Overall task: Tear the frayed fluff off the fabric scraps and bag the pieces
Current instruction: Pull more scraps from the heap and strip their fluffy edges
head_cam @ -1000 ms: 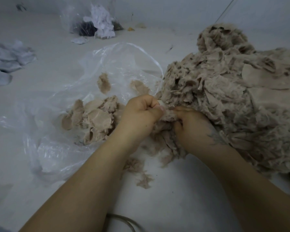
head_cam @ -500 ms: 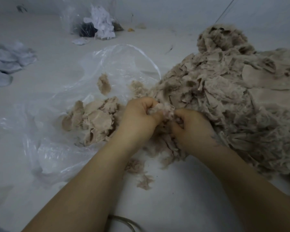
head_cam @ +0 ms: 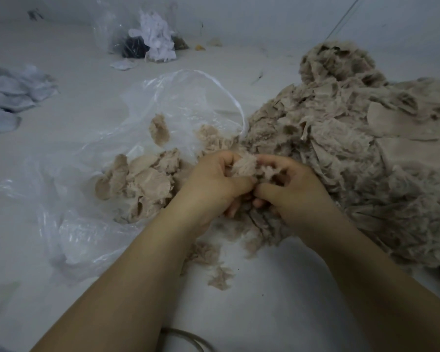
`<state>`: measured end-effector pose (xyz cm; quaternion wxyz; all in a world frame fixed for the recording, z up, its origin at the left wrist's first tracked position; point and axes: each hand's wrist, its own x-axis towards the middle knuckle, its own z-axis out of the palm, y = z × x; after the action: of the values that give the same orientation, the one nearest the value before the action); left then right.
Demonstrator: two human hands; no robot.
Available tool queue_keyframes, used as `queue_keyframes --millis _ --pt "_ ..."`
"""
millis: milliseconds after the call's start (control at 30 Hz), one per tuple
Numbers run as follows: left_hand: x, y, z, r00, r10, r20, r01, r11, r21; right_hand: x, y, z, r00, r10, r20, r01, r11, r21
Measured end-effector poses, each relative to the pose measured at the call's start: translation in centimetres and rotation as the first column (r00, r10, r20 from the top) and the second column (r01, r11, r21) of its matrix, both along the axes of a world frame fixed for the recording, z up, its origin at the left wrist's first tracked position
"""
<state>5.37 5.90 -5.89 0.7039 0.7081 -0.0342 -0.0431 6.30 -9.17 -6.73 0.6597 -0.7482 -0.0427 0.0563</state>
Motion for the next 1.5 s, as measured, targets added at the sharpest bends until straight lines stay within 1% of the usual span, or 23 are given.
queue_keyframes --millis 100,167,233,300,400,433,500,567,633,767,900,1033,1167,1267,1333,1367,1433,1500 --pt "0.3 0.3 -0.1 0.999 -0.045 -0.027 0.046 0.999 0.017 -0.3 0.2 0.2 0.999 -0.004 0.047 0.003 1.000 0.023" --pt "0.3 0.4 -0.2 0.997 -0.068 -0.038 0.069 0.997 0.031 -0.5 0.3 0.4 0.999 -0.012 0.051 0.008 0.997 0.072" --pt "0.4 0.4 -0.3 0.997 -0.059 -0.044 0.061 0.998 0.031 -0.6 0.5 0.6 0.999 -0.040 0.009 0.038 0.992 0.117" --pt "0.5 0.6 -0.2 0.999 -0.033 -0.030 0.033 0.999 0.021 -0.5 0.5 0.7 0.996 -0.065 -0.061 0.072 0.990 0.123" --pt "0.7 0.9 -0.1 1.000 -0.003 -0.016 0.002 0.998 -0.070 -0.3 0.5 0.7 0.980 -0.088 -0.181 0.110 0.987 0.118" --pt "0.7 1.0 -0.1 1.000 -0.008 -0.025 0.005 0.994 -0.105 -0.3 0.5 0.8 0.973 -0.082 -0.215 0.109 0.987 0.116" --pt "0.6 0.8 0.0 0.998 -0.034 -0.055 0.026 0.988 -0.150 -0.4 0.6 0.9 0.968 -0.012 -0.253 0.044 0.992 0.119" --pt "0.5 0.5 -0.1 0.997 -0.035 -0.072 0.022 0.984 -0.175 -0.6 0.7 0.9 0.966 0.088 -0.244 -0.053 0.988 0.145" --pt "0.5 0.5 -0.1 0.997 0.004 -0.080 -0.018 0.984 -0.174 -0.7 0.7 0.9 0.960 0.146 -0.239 -0.108 0.980 0.165" --pt "0.7 0.5 0.0 0.997 0.074 -0.022 -0.077 0.977 -0.198 -0.6 0.6 0.7 0.942 0.137 -0.306 -0.085 0.980 0.180" --pt "0.8 0.7 0.0 0.990 0.140 -0.007 -0.138 0.967 -0.215 -0.4 0.7 0.7 0.908 0.137 -0.395 -0.017 0.956 0.293" --pt "0.5 0.9 0.1 0.989 0.146 -0.006 -0.144 0.972 -0.187 -0.5 0.6 0.9 0.883 0.177 -0.435 0.011 0.918 0.396" --pt "0.2 0.9 0.4 0.997 0.078 -0.017 -0.080 0.984 -0.161 -0.6 0.5 1.3 0.869 0.225 -0.441 -0.009 0.898 0.441" --pt "0.1 0.8 0.4 0.999 0.052 -0.013 -0.053 0.993 -0.105 -0.7 0.5 1.1 0.885 0.214 -0.413 -0.029 0.911 0.411" --pt "0.1 0.8 0.4 0.998 0.069 0.008 -0.068 0.994 -0.086 -0.9 0.7 0.9 0.913 0.196 -0.357 -0.073 0.941 0.330" --pt "0.1 0.8 0.3 0.996 0.091 0.017 -0.089 0.992 -0.088 -1.0 0.7 0.8 0.924 0.171 -0.341 -0.064 0.950 0.305" --pt "0.2 1.0 0.2 0.990 0.141 0.018 -0.138 0.985 -0.108 -0.9 0.6 0.6 0.929 0.114 -0.353 0.006 0.947 0.321" --pt "0.3 1.0 0.1 0.983 0.185 0.009 -0.182 0.974 -0.131 -0.9 0.7 0.7 0.919 0.098 -0.382 0.052 0.930 0.363"
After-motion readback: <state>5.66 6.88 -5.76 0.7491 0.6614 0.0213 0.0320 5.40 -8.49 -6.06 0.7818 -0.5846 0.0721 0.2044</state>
